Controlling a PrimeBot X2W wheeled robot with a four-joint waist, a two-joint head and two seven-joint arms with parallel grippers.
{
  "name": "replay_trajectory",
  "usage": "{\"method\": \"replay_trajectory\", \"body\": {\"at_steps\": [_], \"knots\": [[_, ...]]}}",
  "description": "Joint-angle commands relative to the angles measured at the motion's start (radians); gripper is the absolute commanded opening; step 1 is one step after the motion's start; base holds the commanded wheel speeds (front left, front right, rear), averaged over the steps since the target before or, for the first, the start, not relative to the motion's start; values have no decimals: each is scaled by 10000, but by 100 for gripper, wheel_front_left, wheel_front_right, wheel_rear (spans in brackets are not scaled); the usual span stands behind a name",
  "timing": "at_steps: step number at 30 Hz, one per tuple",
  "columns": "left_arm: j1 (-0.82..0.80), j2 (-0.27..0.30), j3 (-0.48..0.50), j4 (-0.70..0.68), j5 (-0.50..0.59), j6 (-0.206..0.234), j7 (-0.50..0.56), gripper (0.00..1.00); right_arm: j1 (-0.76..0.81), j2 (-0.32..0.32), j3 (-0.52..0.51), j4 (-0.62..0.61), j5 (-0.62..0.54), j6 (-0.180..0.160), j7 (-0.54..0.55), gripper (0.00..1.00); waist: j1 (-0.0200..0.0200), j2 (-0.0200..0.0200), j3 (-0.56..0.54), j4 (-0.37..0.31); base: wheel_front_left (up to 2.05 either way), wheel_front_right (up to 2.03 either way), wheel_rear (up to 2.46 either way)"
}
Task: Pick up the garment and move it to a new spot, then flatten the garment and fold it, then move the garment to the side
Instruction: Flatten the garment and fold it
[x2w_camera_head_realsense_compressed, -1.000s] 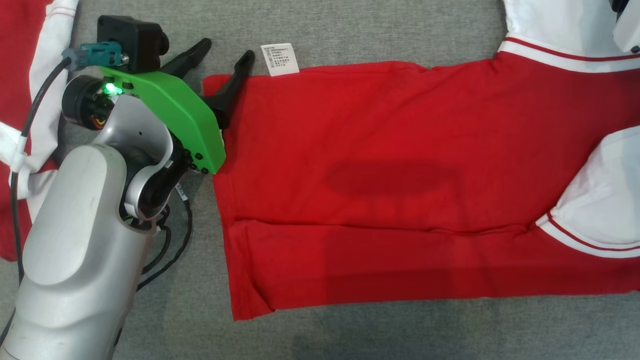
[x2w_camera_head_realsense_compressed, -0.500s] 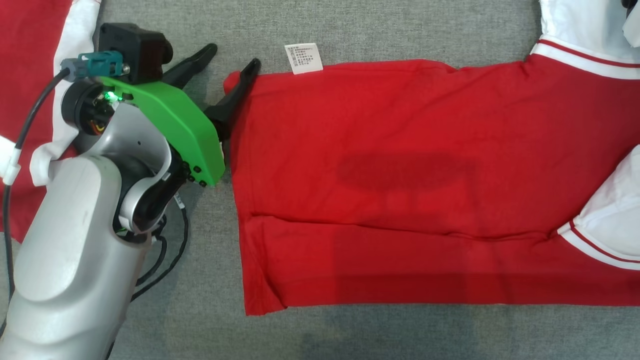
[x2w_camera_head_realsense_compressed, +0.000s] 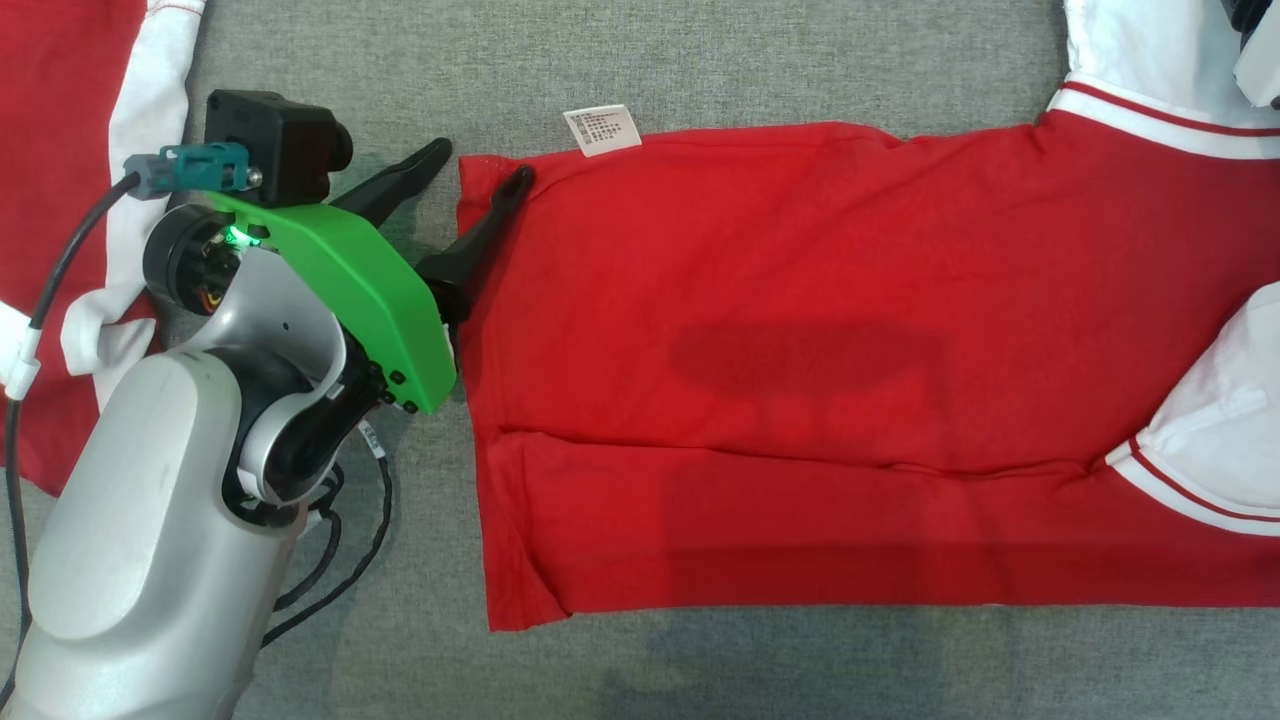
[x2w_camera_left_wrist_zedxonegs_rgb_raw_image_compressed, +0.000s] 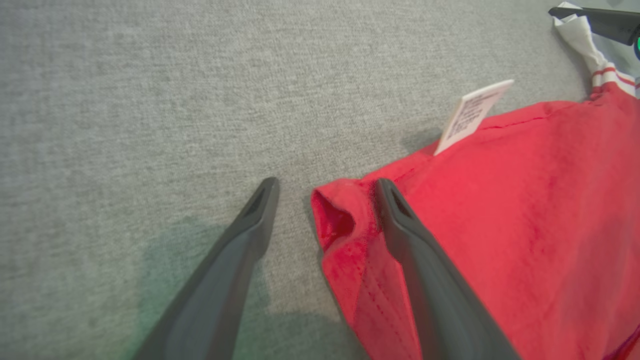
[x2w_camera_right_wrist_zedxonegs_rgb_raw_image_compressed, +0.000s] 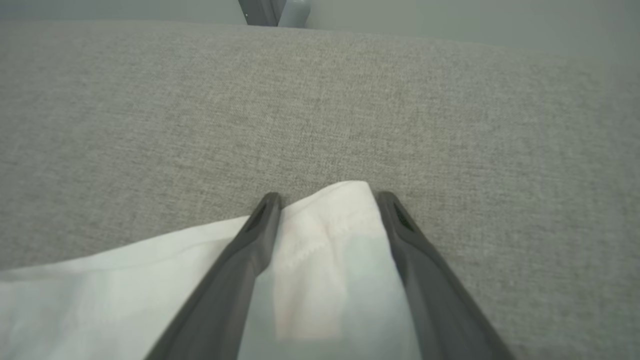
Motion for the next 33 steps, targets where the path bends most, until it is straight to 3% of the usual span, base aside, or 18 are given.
{"method": "replay_trajectory", "body": {"at_steps": [1, 2, 3, 4, 12, 23, 33], "knots": [[372, 17, -281, 326, -71, -50, 248, 82, 502, 81, 310, 408, 52, -17, 331, 90, 0, 107, 4, 1, 0, 0, 0], [370, -3, -327, 386, -56, -60, 230, 40, 511, 77, 364, 413, 69, -17, 336, 67, 0, 107, -5, 3, 0, 0, 0], [350, -11, -381, 447, -15, -87, 203, 10, 515, 71, 412, 411, 107, -17, 326, 43, 0, 107, -14, 3, 0, 0, 0], [311, -7, -442, 500, 35, -113, 172, 0, 515, 63, 455, 404, 137, -16, 283, 0, 0, 107, -26, 1, 0, 0, 0], [350, -66, -281, 844, 144, -233, -776, 0, 716, 137, 740, 17, 609, -14, -930, 0, 0, 107, -789, -206, 0, 0, 0], [1542, 103, -29, 838, -181, -57, -1429, 0, 2734, -933, 1184, -1466, 1807, -11, -2404, 0, 0, 107, -2675, -755, 0, 0, 0], [2724, 423, 84, 352, 57, 151, -2052, 0, 4858, -1273, 788, -2805, 2330, -11, -3270, 0, 0, 107, -3580, -1355, 0, 0, 0]]}}
